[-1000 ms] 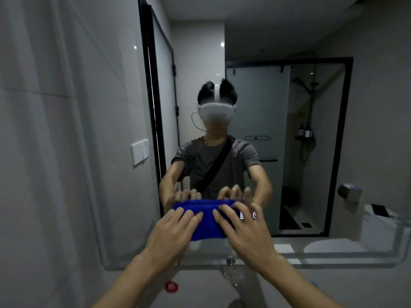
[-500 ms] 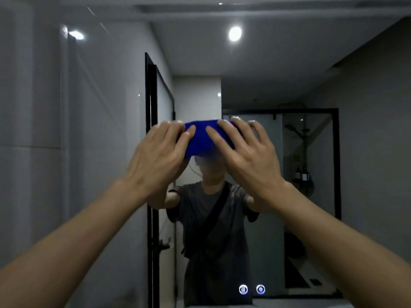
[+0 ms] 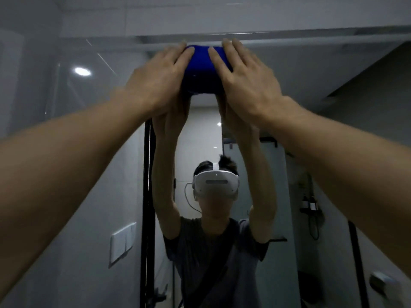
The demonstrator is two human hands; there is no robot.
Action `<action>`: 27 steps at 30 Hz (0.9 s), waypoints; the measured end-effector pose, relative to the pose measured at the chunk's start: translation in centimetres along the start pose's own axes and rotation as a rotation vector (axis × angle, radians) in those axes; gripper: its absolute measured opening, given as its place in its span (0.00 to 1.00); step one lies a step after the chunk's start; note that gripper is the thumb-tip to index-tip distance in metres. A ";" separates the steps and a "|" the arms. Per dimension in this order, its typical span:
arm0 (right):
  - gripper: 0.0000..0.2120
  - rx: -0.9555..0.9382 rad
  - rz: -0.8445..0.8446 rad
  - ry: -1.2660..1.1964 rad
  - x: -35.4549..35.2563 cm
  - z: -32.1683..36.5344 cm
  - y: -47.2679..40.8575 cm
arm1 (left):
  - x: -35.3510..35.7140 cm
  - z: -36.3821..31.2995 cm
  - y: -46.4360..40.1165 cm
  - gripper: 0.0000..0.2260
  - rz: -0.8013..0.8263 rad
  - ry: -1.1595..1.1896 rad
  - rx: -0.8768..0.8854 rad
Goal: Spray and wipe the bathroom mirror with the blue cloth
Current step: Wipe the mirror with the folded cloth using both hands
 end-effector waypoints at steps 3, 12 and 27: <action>0.34 0.012 -0.010 0.047 -0.2 -0.8 -2.7 | -0.2 0.9 -2.8 0.34 0.004 0.021 -0.001; 0.31 -0.004 -0.053 -0.007 -0.1 0.6 -5.6 | -0.4 3.8 -4.0 0.38 -0.035 0.019 0.029; 0.32 0.031 -0.041 -0.117 -0.6 8.3 -8.9 | -1.2 11.2 -0.4 0.39 0.005 0.040 -0.091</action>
Point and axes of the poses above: each hand's wrist, its own y-axis away from the middle knuckle, its own x-axis out of the palm, z = x × y, the point moved 10 cm from there along -y, towards the middle knuckle, and after that the axes turned 5 degrees about y, right-handed, at the moved point
